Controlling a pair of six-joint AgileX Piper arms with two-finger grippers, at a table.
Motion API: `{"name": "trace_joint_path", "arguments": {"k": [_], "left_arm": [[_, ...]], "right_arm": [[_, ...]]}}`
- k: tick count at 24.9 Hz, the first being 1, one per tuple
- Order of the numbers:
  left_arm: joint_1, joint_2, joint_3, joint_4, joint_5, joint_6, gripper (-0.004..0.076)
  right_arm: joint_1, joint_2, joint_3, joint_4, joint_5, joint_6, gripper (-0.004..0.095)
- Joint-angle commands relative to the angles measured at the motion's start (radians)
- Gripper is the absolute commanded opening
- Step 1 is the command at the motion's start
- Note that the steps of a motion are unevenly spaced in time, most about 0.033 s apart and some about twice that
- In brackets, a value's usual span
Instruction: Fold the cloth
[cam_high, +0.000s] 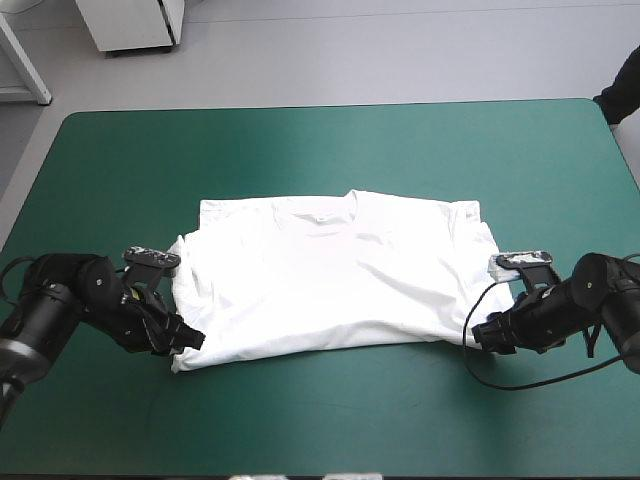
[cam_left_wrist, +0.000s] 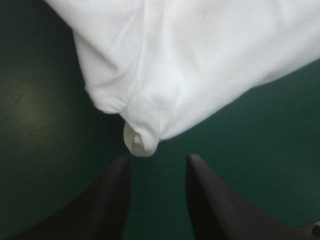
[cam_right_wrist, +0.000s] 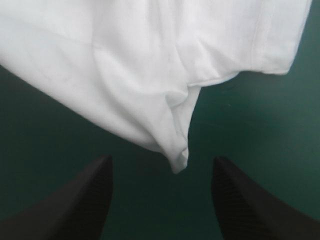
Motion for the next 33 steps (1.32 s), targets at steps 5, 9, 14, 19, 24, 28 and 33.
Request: {"name": "trace_joint_path", "arguments": {"k": [5,9,14,19,24,28,33], "left_arm": [[-0.003,-0.119,-0.214,0.182,-0.051,-0.132,0.0363],[-0.003,-0.048,-0.299,0.291,-0.118,-0.168,0.0363],[0.009,0.095,-0.332,0.302,-0.212,-0.178,0.0363],[0.092,0.219,-0.332,0.243,-0.266,-0.160,0.0362],[0.158,0.324,-0.332,0.085,-0.287,-0.070,0.0358],[0.158,0.413,-0.332,0.095,-0.306,-0.064,0.0358],[0.158,0.519,-0.334,0.111,-0.322,-0.050,0.0358]], "right_arm": [[0.006,-0.071,-0.202,0.019,0.017,0.033,0.0577],[0.040,-0.069,-0.281,0.011,0.017,0.032,0.0577],[0.059,-0.060,-0.327,-0.012,0.021,0.041,0.0577],[0.059,-0.060,-0.329,-0.031,0.027,0.041,0.0577],[0.079,-0.054,-0.329,-0.033,0.012,0.041,0.0577],[0.104,-0.026,-0.331,-0.031,0.014,0.041,0.0577],[0.111,-0.022,-0.337,-0.027,0.013,0.041,0.0577]]}}
